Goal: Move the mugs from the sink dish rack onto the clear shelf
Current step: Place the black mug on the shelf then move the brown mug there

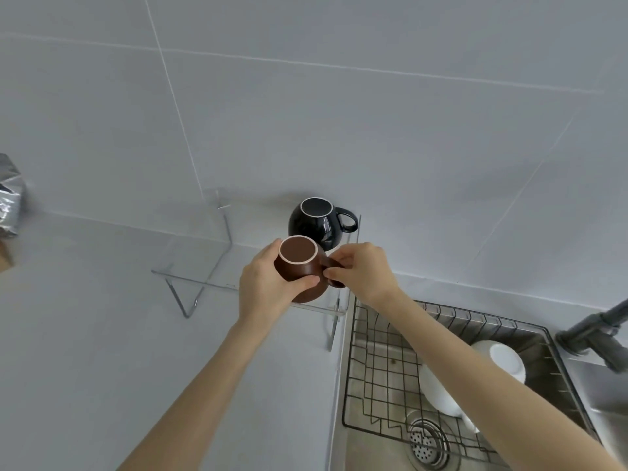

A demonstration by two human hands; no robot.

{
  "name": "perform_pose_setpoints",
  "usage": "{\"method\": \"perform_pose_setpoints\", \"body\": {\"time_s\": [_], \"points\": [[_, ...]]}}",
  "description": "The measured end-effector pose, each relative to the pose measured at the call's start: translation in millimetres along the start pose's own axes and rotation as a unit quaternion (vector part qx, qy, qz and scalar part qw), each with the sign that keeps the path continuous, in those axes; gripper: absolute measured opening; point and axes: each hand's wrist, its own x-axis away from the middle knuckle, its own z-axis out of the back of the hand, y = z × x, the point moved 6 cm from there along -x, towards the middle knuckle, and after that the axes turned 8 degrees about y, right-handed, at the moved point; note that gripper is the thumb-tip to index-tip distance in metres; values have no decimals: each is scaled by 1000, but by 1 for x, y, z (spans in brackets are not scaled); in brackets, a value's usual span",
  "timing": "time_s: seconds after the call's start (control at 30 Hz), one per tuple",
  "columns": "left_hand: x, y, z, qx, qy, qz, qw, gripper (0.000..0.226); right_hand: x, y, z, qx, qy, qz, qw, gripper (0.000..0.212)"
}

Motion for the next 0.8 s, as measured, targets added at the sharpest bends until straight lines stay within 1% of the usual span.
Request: {"method": "perform_pose_setpoints", "body": {"time_s": [0.27, 0.43, 0.57, 0.63, 0.67, 0.73, 0.8], "points": [[3, 1, -1, -8, 3, 7, 1000, 81, 2, 0, 2, 20, 11, 20, 1000, 14], [4, -2, -4, -24, 2, 7, 1000, 76, 3, 0, 3, 15, 10, 26, 999, 16], [5, 0, -6, -35, -5, 2, 999, 78, 8, -1, 7, -16, -2, 23, 1000, 25], [10, 10, -9, -54, -6, -10, 998, 86, 9, 1, 21, -27, 1, 18, 999, 29], [14, 21, -10, -65, 0, -30, 997, 89, 11, 4, 32, -32, 12, 16, 999, 29], [26, 50, -14, -43, 16, -119, 992, 84, 16, 19, 62, -41, 42, 1, 998, 24], [47, 76, -32, 3, -22, -202, 979, 75, 28, 48, 94, -40, 69, -36, 996, 20]]}}
